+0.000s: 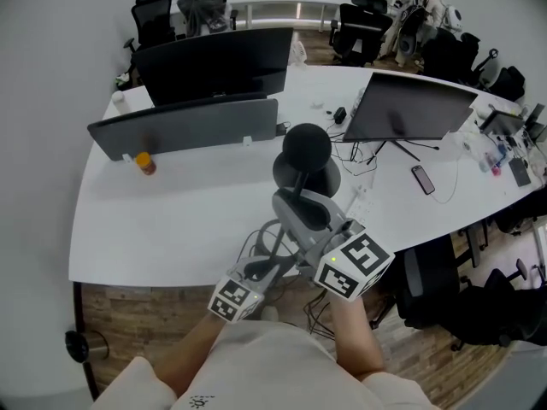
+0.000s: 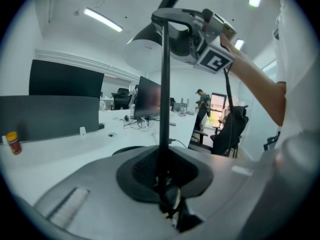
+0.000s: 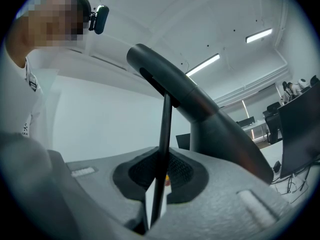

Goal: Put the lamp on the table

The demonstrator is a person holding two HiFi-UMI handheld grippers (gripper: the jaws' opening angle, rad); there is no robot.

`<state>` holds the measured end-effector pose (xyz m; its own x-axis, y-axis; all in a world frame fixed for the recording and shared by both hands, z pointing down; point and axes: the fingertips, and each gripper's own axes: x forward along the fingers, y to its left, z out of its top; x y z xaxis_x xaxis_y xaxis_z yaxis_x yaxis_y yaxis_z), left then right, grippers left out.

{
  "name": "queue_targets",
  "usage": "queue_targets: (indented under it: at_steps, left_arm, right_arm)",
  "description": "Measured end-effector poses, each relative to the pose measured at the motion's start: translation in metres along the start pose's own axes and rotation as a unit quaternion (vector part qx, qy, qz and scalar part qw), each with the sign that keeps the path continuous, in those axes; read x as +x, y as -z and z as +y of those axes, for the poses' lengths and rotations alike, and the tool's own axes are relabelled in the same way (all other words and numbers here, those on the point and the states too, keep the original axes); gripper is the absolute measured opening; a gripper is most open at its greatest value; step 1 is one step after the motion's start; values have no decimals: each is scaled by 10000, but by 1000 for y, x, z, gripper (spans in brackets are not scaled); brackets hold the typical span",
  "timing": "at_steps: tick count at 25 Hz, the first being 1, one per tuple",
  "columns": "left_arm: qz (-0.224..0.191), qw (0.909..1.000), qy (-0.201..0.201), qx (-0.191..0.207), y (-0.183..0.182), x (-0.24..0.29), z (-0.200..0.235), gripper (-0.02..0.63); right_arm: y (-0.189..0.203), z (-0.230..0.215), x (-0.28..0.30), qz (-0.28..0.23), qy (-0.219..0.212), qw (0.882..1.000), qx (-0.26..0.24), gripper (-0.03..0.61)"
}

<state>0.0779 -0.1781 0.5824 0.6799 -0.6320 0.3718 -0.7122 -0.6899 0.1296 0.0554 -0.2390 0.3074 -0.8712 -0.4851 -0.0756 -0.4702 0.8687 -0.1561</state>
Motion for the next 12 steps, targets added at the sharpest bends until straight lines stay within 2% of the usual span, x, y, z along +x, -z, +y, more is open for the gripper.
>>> queue_targets:
  at_steps: [12]
  left_arm:
    - [60, 9998, 168, 30, -2, 13, 5, 38]
  right_arm:
    - [-1, -18, 5, 33, 135, 9999, 3, 25]
